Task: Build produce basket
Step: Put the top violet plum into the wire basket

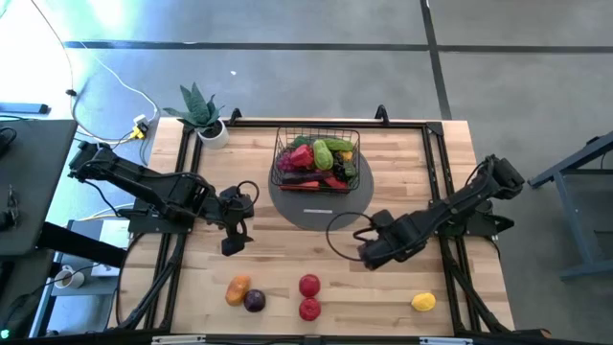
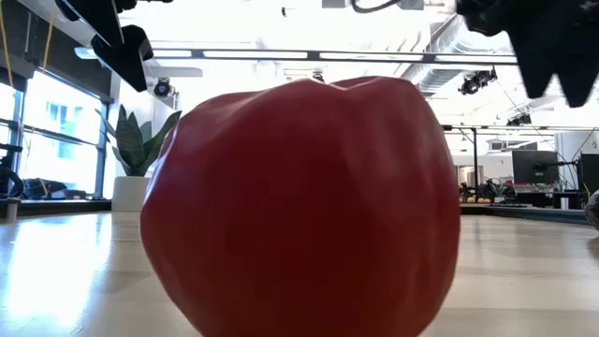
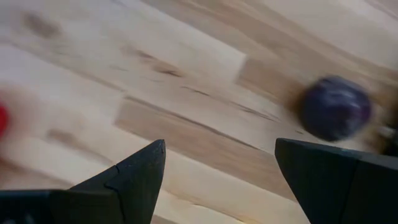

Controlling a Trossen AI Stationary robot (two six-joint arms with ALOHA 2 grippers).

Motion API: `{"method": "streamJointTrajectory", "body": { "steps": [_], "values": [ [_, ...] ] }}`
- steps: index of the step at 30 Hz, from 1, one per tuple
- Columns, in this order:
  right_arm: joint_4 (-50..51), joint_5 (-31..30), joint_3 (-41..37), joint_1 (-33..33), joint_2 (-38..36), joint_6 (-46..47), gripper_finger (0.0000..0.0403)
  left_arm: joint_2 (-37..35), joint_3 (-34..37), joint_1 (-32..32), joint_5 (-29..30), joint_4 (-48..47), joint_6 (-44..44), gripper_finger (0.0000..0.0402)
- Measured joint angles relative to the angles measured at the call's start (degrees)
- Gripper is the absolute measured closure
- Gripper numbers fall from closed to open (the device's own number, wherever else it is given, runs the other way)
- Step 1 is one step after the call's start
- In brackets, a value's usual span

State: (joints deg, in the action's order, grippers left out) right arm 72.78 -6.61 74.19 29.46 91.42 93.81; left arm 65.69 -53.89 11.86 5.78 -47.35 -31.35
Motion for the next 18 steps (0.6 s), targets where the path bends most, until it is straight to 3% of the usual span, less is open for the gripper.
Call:
{"method": "streamJointTrajectory", "body": {
  "steps": [7, 18],
  "values": [
    [9.37, 0.03, -0.02, 1.57, 0.00, 5.23, 0.0116, 0.00, 0.00, 0.00, 0.02, 0.00, 0.48, 0.0048],
    [17.24, 0.87, -0.07, 0.93, 0.00, 3.40, 0.0116, 0.00, 0.00, -0.02, 0.02, 0.00, 1.55, 0.0048]
  ]
}}
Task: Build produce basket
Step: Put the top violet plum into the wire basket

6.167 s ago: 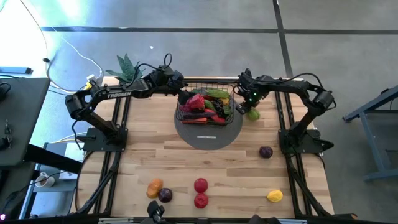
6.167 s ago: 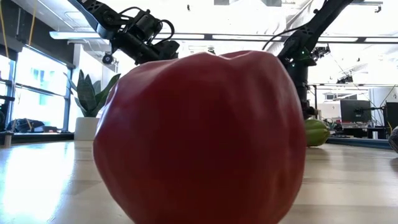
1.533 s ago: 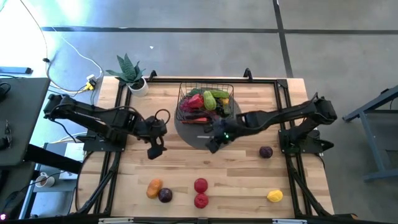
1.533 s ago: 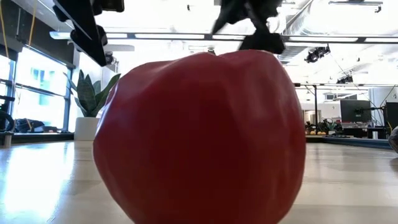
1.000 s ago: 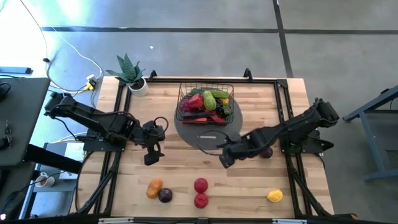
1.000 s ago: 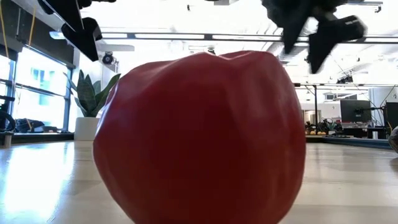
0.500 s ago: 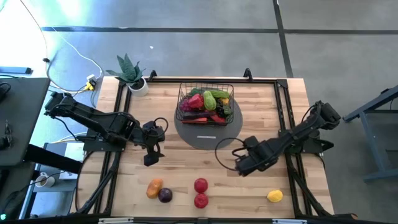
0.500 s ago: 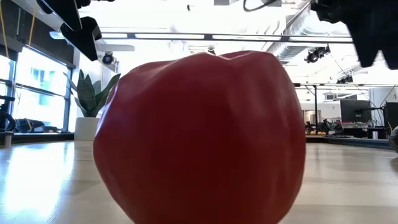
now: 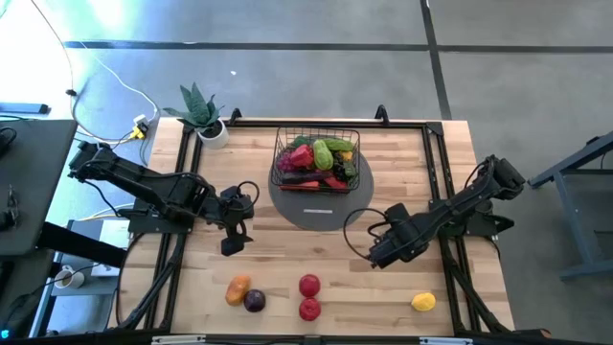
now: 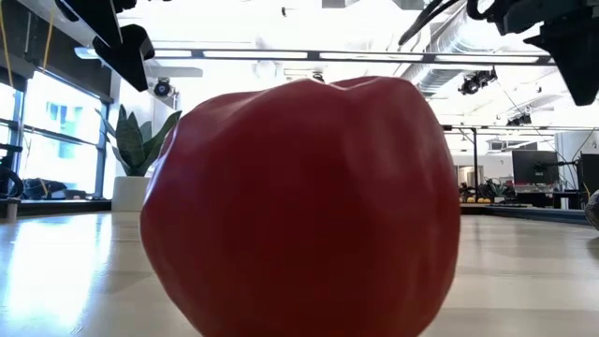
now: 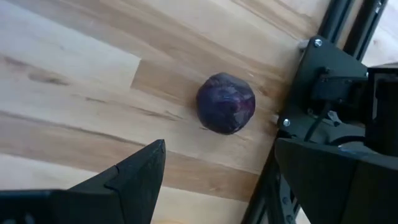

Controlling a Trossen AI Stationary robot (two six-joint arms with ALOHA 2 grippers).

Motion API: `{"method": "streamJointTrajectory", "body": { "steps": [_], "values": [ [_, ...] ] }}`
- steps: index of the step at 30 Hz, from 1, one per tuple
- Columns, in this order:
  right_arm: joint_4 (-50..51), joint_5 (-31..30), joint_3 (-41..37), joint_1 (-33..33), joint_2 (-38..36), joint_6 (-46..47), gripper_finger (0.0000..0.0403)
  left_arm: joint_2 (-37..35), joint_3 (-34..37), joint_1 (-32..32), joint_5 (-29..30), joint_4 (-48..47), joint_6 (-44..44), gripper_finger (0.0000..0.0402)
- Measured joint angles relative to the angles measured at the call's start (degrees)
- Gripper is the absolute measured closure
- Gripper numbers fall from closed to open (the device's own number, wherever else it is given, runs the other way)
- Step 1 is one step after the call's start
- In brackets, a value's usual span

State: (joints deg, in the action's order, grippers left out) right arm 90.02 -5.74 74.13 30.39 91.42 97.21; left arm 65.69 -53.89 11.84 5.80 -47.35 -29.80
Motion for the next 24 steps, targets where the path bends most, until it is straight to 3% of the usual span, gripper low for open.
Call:
{"method": "streamJointTrajectory", "body": {
  "steps": [10, 24],
  "values": [
    [-0.06, 2.22, -0.19, -1.30, 0.00, -6.29, 0.0116, 0.00, 0.01, 0.00, 0.00, 0.00, 0.00, 0.0048],
    [-8.95, 7.01, -12.25, -4.06, -1.58, -12.82, 0.0116, 0.04, 0.01, -0.66, -0.02, 0.00, 0.02, 0.0048]
  ]
}}
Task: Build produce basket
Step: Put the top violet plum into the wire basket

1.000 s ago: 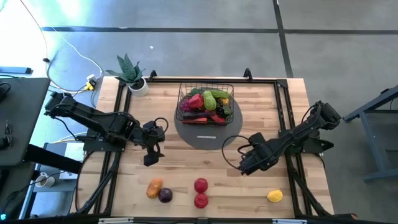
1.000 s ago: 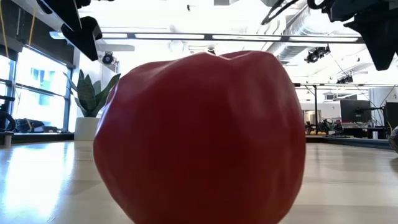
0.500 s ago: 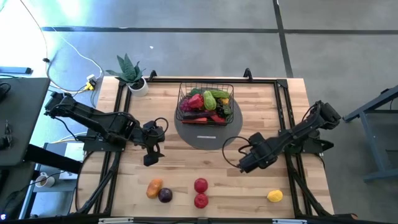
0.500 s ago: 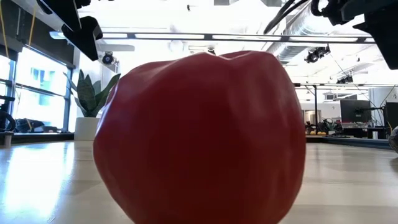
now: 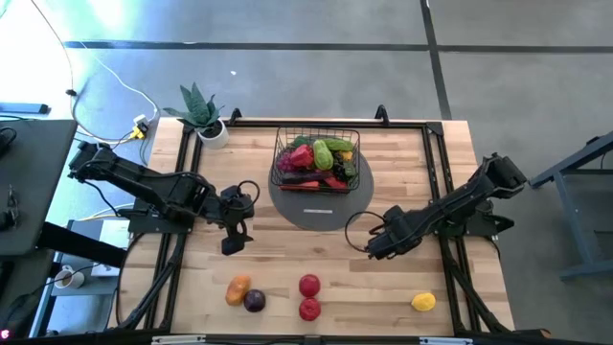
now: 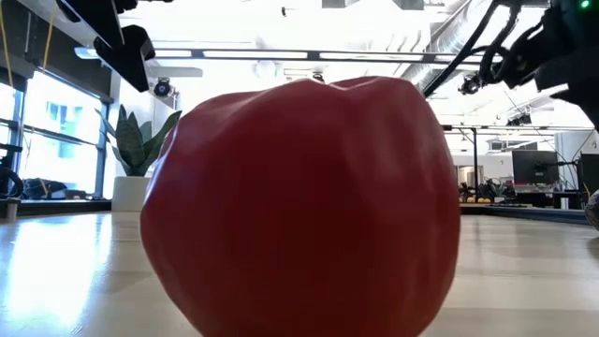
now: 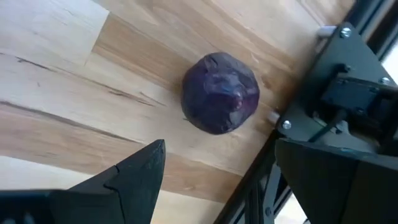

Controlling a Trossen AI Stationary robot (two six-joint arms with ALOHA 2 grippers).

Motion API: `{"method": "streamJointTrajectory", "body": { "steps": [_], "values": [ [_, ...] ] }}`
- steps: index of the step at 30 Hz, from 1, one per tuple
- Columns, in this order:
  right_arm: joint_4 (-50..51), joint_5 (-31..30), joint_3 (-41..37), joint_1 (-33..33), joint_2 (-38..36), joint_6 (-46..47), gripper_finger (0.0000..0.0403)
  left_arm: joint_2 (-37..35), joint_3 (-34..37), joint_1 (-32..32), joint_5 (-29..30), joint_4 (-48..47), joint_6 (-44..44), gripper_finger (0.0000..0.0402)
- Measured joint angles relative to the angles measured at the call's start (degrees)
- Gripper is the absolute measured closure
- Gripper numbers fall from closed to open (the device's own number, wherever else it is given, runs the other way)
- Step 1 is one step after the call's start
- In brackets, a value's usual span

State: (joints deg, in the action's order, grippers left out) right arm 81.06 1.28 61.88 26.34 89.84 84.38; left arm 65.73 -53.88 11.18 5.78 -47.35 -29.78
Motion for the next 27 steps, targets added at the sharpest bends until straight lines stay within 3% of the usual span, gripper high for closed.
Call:
{"method": "streamJointTrajectory", "body": {
  "steps": [12, 27],
  "values": [
    [-13.01, 1.84, -13.96, -3.53, -12.54, 0.97, 0.0116, 0.00, 0.02, -2.08, -0.02, 0.00, 0.00, 0.0048],
    [-20.49, 3.05, -22.26, -5.22, -15.05, 3.84, 0.0116, 0.00, 0.02, -2.27, -0.02, 0.02, -0.02, 0.0048]
  ]
}}
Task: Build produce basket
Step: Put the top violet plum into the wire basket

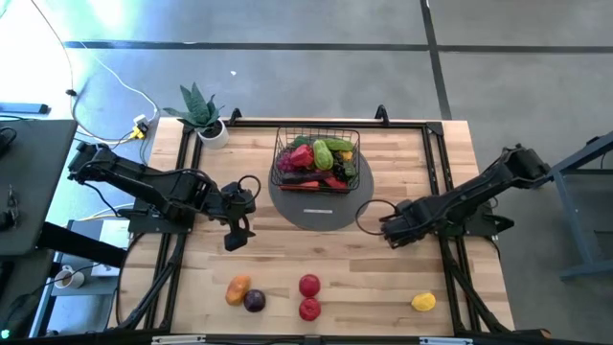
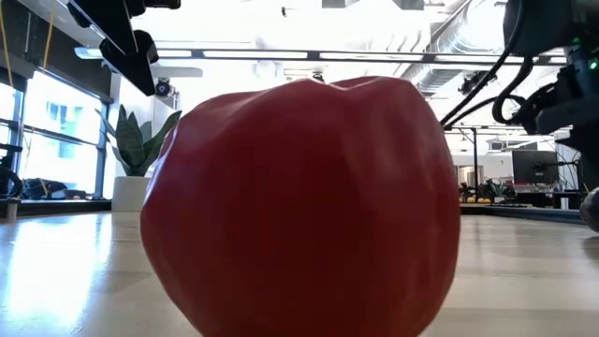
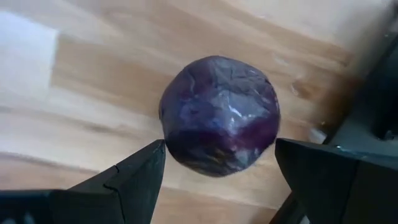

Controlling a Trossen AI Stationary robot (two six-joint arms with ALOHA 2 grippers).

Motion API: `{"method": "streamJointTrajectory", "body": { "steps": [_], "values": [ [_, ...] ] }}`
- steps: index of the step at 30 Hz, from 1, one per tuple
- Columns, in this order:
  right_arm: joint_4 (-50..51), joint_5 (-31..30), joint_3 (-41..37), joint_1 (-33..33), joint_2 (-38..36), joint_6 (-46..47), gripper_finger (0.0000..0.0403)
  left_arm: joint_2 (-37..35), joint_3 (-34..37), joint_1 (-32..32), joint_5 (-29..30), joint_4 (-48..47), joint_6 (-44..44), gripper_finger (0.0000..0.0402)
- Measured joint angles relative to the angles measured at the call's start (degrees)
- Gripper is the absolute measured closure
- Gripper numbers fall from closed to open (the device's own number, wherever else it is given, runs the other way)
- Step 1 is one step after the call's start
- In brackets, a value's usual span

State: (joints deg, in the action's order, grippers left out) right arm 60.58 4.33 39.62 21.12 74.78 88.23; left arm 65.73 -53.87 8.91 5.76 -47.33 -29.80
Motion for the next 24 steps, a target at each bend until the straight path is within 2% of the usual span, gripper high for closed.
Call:
{"method": "streamJointTrajectory", "body": {
  "steps": [8, 15, 24],
  "values": [
    [-4.15, -0.91, -2.56, -3.48, 0.09, -0.22, 0.0116, 0.00, 0.00, 0.00, 0.00, 0.00, 0.00, 0.0048],
    [-7.24, 0.74, -4.62, -5.90, 0.09, -1.60, 0.0119, -0.02, 0.00, 0.00, -0.02, 0.00, 0.00, 0.0048],
    [-9.01, 1.59, -3.91, -6.44, 0.15, -2.61, 0.0200, -0.02, 0.00, 0.00, -0.02, 0.00, 0.00, 0.0048]
  ]
}}
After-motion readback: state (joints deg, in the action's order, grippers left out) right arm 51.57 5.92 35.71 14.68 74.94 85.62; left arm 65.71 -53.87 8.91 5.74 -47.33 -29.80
